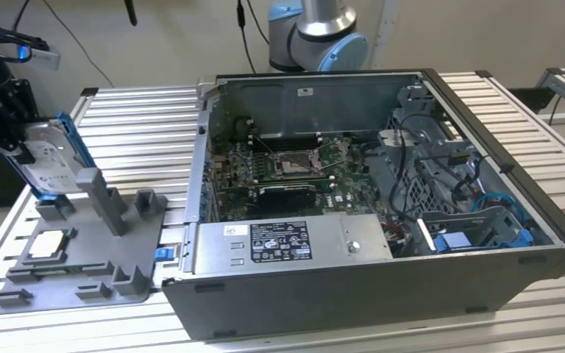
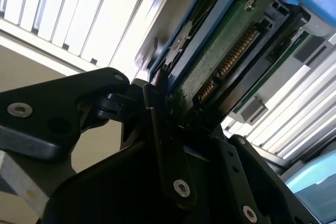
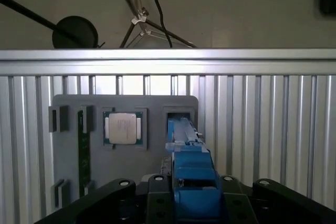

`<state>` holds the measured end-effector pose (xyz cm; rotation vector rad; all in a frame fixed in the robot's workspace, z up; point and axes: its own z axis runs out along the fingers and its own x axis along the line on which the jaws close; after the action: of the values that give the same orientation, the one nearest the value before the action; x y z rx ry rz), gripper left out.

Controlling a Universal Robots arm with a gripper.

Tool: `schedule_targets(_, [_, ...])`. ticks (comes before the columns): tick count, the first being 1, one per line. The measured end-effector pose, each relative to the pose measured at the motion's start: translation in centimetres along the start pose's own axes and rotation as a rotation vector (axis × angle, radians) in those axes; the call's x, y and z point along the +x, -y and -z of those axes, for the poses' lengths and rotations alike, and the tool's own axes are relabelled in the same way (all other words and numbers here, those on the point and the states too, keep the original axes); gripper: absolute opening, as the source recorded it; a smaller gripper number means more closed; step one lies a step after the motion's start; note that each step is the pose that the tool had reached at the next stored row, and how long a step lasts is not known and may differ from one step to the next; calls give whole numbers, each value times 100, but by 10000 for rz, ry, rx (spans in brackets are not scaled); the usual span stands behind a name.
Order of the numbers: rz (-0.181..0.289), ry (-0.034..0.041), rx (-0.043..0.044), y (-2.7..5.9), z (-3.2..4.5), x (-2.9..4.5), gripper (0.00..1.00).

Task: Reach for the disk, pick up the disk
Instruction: 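Pick up the disk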

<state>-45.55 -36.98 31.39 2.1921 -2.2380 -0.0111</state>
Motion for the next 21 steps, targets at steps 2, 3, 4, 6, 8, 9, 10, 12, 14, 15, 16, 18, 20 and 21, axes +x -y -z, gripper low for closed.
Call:
schedule_targets(2, [0,0,0,0,24,0,0])
schedule_targets(3, [0,0,-1,0,37,0,0])
schedule_targets(4, [0,0,0,0,49,0,0])
schedule_targets(6, [0,0,0,-1,75,0,0])
schedule_targets(8, [0,0,-1,-1,103,0,0])
schedule_targets(9, [0,0,0,-1,116,0,0])
schedule_targets(10, [0,-1,-1,-2,134,0,0])
schedule_targets(12, [0,0,-1,-2,165,0,0])
schedule_targets(14, [0,0,0,-2,196,0,0])
schedule_targets(15, [0,0,0,-2,212,0,0])
schedule_targets(16, [0,0,0,-2,228,0,0])
schedule_targets(18, [0,0,0,-3,259,0,0])
schedule_targets(20, [1,0,0,-3,289,1,0])
schedule_targets(21, [0,0,0,-3,304,0,0])
